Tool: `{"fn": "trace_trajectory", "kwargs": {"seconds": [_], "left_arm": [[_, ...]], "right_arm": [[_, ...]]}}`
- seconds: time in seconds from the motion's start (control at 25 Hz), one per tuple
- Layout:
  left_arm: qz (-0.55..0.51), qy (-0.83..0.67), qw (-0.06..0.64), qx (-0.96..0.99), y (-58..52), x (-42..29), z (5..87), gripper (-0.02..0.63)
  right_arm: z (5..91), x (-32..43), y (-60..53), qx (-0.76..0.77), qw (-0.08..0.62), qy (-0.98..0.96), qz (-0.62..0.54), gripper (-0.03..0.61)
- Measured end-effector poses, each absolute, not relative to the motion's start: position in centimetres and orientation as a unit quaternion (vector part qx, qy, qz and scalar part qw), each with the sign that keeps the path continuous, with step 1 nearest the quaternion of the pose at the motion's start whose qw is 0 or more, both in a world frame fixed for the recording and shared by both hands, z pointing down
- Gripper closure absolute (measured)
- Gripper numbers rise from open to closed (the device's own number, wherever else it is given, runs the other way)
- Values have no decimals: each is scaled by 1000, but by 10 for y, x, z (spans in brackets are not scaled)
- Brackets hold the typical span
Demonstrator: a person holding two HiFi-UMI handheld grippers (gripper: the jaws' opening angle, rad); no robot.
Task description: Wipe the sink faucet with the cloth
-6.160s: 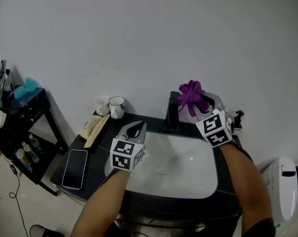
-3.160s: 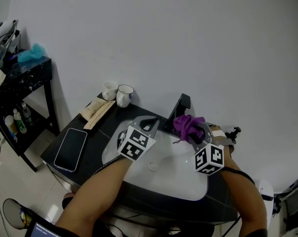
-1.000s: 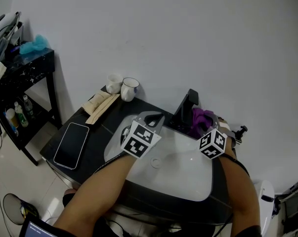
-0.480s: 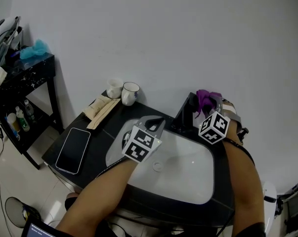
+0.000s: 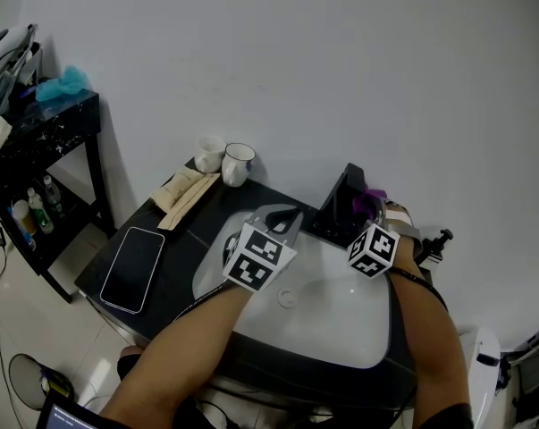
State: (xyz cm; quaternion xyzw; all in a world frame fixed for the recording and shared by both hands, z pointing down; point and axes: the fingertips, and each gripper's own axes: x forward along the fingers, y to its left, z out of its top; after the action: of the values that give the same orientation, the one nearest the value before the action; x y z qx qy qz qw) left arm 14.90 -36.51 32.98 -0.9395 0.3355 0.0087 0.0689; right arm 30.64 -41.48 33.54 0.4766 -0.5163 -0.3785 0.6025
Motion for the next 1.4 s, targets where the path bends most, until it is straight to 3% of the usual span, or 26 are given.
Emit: {"fn": "trace_trajectory", "kwargs": {"seconds": [0.28,0.44,0.8,0.96,1.2,1.4], "left_arm": [[12,337,68,-939,-366,147,328,597],[15,341,67,-937,-368,144,326,597],[22,418,119,-900,-376,104,309,597],[48,459,127,-878,-376,75,293,597],[96,501,86,-856,-382,34,285,597],[158,528,44,-833,-384,3,277,597]], "right_arm": [[381,303,-405,443,626,-528,-364,449],[382,303,-391,498,565,-584,-303,449],[368,246,-314,591,275,-752,-99,449],[364,213,-308,607,92,-788,51,449],[382,174,-350,599,-182,-734,264,449],[362,170,-399,601,-320,-676,282,449]]}}
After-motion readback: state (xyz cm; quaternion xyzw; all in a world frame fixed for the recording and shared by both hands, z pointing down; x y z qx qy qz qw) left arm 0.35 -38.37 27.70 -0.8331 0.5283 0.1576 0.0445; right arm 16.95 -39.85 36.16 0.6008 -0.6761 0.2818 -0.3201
